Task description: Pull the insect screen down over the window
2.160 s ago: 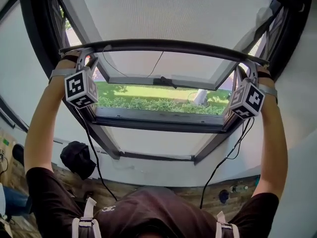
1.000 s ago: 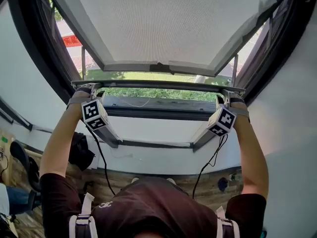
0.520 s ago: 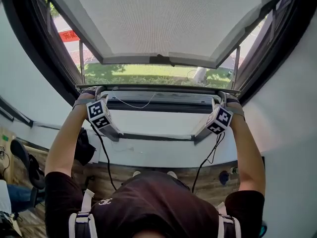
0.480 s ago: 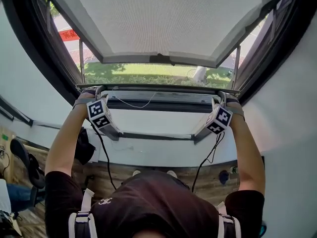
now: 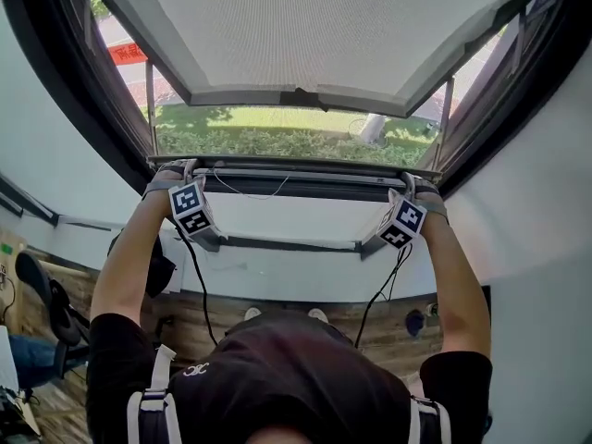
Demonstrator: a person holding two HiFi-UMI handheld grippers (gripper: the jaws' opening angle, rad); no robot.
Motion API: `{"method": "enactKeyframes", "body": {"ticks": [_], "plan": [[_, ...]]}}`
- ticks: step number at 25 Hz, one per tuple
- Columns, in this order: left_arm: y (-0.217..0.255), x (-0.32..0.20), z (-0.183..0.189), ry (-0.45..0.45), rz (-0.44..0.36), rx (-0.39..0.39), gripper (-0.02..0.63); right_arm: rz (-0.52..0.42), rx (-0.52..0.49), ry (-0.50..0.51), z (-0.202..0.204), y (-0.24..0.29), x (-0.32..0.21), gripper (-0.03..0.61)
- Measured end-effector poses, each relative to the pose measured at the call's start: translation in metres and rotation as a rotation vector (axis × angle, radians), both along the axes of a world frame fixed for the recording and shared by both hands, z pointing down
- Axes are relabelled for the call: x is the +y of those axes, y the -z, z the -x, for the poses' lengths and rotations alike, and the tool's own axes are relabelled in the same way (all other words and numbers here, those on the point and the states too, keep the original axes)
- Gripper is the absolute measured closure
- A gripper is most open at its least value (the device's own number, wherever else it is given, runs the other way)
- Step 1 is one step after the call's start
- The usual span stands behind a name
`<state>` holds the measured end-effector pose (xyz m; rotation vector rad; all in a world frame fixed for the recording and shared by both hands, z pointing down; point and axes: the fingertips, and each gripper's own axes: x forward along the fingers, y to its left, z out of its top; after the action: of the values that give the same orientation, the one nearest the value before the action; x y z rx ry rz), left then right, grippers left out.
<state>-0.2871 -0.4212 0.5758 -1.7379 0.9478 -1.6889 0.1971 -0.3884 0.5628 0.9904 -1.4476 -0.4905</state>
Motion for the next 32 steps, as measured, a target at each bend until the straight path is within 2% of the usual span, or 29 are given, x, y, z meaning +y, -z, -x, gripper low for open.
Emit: {"method": "enactKeyframes", "body": {"ticks": [6, 13, 21, 27, 32], "plan": [[-0.013, 0.0, 0.0, -0.004, 0.025, 0.003, 0.491, 0.028, 0.015, -0.005, 0.0, -0.014, 0.0, 0.39], [-0.048, 0.003, 0.001, 0.006, 0.095, -0.01, 0.489, 0.082, 0.018, -0.014, 0.006, -0.044, 0.005, 0.387], [-0.069, 0.0, 0.001, -0.002, 0.13, -0.005, 0.506, 0.1, 0.02, -0.046, 0.005, -0.068, 0.003, 0.382], [-0.096, 0.002, 0.002, 0.002, 0.153, -0.015, 0.503, 0.171, 0.083, -0.085, 0.003, -0.095, 0.014, 0.382], [-0.102, 0.004, 0.005, 0.0, 0.135, -0.028, 0.509, 0.129, 0.111, -0.105, 0.007, -0.098, 0.011, 0.379]]}}
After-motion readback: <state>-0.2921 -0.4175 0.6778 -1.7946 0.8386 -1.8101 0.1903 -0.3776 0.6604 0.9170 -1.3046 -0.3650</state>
